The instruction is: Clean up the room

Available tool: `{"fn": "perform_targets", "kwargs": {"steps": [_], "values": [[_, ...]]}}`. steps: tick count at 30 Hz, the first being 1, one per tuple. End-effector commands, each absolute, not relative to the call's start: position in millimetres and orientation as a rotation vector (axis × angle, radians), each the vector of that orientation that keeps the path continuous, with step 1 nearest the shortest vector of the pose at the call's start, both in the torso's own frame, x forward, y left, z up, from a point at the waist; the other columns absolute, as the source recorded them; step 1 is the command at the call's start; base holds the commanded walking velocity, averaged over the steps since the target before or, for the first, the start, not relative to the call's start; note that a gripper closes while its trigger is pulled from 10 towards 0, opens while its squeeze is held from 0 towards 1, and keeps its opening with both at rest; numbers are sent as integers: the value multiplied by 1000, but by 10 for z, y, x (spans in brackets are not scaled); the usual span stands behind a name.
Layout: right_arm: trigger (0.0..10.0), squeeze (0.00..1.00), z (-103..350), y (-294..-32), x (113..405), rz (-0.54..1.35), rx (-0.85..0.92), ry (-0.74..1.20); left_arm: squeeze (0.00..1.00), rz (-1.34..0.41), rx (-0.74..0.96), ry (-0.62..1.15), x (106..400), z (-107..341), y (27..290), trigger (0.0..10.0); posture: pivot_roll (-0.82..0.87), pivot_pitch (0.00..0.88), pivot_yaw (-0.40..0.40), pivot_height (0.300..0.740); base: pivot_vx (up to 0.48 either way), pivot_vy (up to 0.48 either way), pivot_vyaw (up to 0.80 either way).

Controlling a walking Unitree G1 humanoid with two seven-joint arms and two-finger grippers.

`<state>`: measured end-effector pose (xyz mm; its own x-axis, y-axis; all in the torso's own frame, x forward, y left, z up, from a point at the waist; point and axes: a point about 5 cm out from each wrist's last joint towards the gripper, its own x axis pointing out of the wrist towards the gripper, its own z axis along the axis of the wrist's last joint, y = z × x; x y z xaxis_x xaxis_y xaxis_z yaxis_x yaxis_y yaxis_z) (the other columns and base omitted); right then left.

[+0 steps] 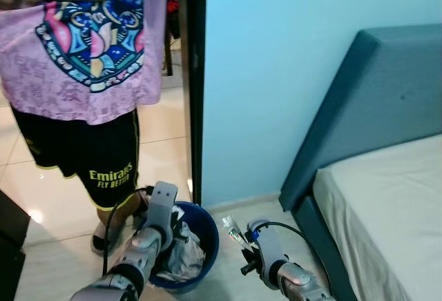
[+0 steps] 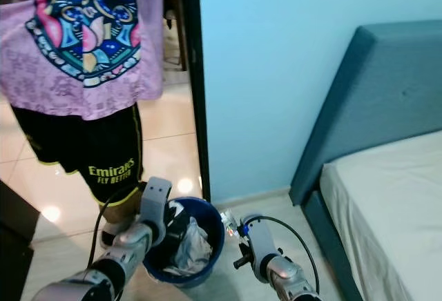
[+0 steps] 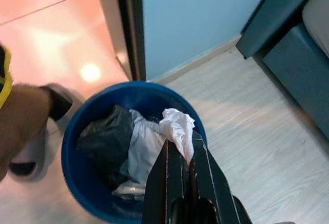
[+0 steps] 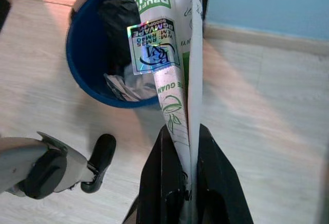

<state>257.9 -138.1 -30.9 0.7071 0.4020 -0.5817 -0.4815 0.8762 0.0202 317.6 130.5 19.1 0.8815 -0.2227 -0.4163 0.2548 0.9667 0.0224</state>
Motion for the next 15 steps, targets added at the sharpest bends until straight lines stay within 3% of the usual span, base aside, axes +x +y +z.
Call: {"fn": "perform_targets", "kwargs": {"steps": [1, 2, 3, 15], "values": [[10000, 0, -335, -1380, 2537, 487, -124, 614, 55, -259, 91, 449, 3128, 134, 1297, 10000, -247, 210, -32, 740, 0, 0, 0], [10000, 0, -346, -1378, 2516, 489, -123, 612, 639, -255, 125, 441, 3137, 144, 1311, 10000, -261, 221, -33, 740, 0, 0, 0], [10000, 0, -359, -1377, 2491, 490, -123, 610, 1000, -215, 163, 433, 3165, 170, 1375, 10000, -279, 234, -37, 740, 0, 0, 0], [10000, 0, -391, -1370, 2415, 492, -118, 604, 1000, -114, 319, 451, 3184, 178, 1600, 10000, -287, 253, -33, 740, 0, 0, 0]]}}
